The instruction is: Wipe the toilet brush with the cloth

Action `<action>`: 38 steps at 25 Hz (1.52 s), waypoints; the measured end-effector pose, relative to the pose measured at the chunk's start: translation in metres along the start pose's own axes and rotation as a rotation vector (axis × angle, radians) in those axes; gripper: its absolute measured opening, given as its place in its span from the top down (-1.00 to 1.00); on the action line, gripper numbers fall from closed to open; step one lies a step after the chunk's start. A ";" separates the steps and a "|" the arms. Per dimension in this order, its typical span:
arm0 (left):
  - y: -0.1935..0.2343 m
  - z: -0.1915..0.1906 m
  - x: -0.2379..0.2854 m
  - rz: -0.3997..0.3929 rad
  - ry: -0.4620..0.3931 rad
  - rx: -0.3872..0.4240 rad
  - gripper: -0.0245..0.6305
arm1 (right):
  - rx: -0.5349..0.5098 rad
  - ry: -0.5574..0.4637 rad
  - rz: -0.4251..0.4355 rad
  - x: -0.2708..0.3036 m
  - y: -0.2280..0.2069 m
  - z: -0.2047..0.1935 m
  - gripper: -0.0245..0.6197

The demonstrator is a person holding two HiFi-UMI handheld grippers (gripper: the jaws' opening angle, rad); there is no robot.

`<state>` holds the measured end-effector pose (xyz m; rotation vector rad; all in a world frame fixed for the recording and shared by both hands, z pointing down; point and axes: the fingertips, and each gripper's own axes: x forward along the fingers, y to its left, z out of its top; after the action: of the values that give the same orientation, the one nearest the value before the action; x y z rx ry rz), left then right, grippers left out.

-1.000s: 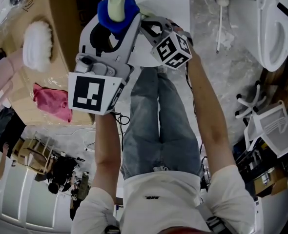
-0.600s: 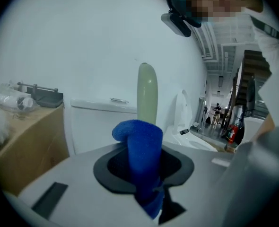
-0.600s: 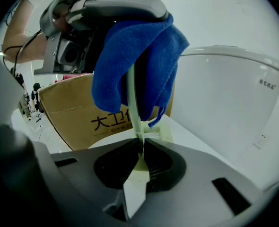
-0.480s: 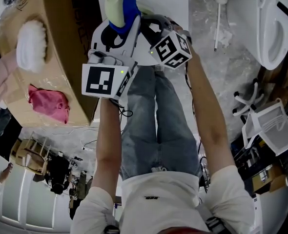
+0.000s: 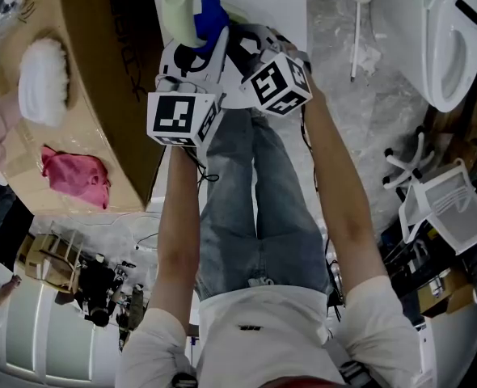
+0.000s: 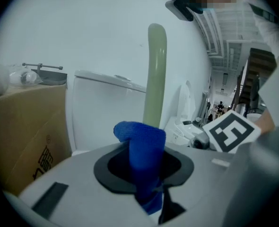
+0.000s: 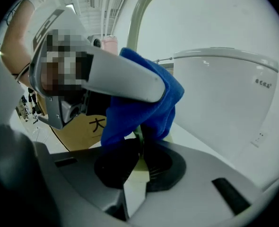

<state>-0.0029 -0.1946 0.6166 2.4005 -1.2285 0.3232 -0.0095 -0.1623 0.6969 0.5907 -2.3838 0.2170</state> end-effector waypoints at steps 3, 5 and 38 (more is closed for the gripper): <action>0.004 -0.021 0.009 0.003 0.035 0.005 0.60 | -0.002 -0.002 -0.004 0.001 0.000 0.000 0.83; 0.007 -0.033 0.016 0.003 0.048 0.007 0.60 | -0.004 0.000 -0.006 0.001 0.000 0.000 0.83; -0.006 0.098 -0.038 0.017 -0.106 0.093 0.59 | 0.030 0.041 0.002 0.001 0.000 0.003 0.83</action>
<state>-0.0187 -0.2104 0.5140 2.5159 -1.3076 0.2660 -0.0117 -0.1632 0.6955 0.5925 -2.3457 0.2633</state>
